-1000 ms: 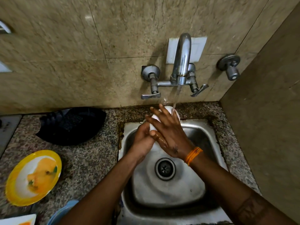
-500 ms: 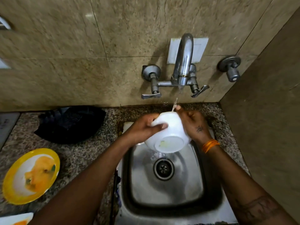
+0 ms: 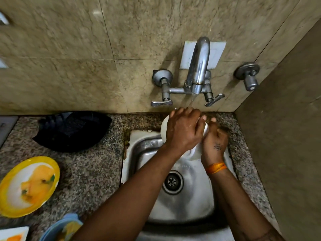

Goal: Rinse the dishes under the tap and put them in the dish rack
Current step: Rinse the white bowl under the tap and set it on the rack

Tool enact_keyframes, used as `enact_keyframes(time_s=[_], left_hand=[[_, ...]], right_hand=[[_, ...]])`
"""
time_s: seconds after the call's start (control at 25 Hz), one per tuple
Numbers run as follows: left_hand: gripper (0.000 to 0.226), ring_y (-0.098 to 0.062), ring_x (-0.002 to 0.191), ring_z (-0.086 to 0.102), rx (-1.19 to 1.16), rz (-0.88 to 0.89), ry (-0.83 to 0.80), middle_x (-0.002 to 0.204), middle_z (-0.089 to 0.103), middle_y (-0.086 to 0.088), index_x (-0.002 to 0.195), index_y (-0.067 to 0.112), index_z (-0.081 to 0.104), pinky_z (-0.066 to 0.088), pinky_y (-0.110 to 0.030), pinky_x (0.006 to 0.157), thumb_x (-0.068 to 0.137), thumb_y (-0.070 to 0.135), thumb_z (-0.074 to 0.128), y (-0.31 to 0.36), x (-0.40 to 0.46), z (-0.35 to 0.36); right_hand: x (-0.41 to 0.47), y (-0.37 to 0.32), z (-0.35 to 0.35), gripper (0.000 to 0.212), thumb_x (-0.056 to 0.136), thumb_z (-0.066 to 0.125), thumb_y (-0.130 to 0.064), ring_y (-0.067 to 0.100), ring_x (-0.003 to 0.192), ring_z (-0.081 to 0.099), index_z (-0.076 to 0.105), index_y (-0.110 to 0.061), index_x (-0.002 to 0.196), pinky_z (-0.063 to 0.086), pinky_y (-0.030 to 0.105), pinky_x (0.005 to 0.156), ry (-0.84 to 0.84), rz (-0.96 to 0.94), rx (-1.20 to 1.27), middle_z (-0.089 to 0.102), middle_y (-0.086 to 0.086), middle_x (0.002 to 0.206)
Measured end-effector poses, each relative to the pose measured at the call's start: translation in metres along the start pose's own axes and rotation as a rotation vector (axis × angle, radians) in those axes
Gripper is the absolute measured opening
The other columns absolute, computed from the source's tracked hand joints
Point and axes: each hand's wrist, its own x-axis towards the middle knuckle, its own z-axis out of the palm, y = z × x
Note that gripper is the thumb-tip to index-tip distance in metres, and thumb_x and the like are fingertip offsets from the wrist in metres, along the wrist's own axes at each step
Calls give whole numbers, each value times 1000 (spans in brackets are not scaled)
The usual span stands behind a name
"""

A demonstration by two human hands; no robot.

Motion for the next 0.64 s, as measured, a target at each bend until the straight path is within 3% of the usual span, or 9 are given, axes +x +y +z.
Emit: enact_keyframes(time_s=[0.08,0.16,0.28,0.4,0.48,0.56,0.64], left_hand=[[38,-28,91,64,-41,-40,-1,92,71,-3,94,19,69,43,-40,82,100,47,44,-2,2,3],[45,-33,80,67,-147,-193,-25,82,72,-9,90,18,69,47,-37,70,100,52,41,-16,4,4],[49,-35,73,67,-381,-346,-74,72,69,-10,78,15,64,46,-40,60,99,54,43,-47,-1,6],[45,-11,66,61,-702,-425,-141,65,64,10,73,26,67,43,-33,64,93,62,48,-56,-11,-1],[41,-8,69,61,-963,-594,-221,71,67,13,76,28,73,47,-32,70,85,65,61,-64,-15,-12],[31,-20,83,72,-1239,-758,-413,92,78,-2,96,22,80,58,-37,78,83,50,74,-80,-22,-23],[32,-29,97,74,-1385,-856,-603,110,77,-13,112,17,78,60,-47,87,84,31,78,-89,-34,-36]], right_hand=[[3,9,-4,43,100,55,-40,20,66,67,67,-14,67,51,31,64,-3,120,145,72,-1,71],[8,16,-10,38,97,58,-38,28,81,76,76,-8,83,62,38,73,7,255,210,80,4,88],[9,24,-16,34,96,57,-35,27,80,78,78,-9,92,63,39,66,-35,367,296,81,5,93],[6,24,-18,38,100,50,-33,27,85,77,76,-7,110,63,36,65,-139,487,398,80,9,102],[10,22,-16,40,102,46,-29,33,94,76,72,-5,119,65,41,71,-224,549,427,77,14,110],[15,20,-11,42,102,46,-25,41,109,70,67,0,127,60,53,90,-293,604,365,72,20,122],[22,12,-4,40,98,49,-24,44,110,68,69,3,121,54,59,98,-279,638,232,71,21,121]])
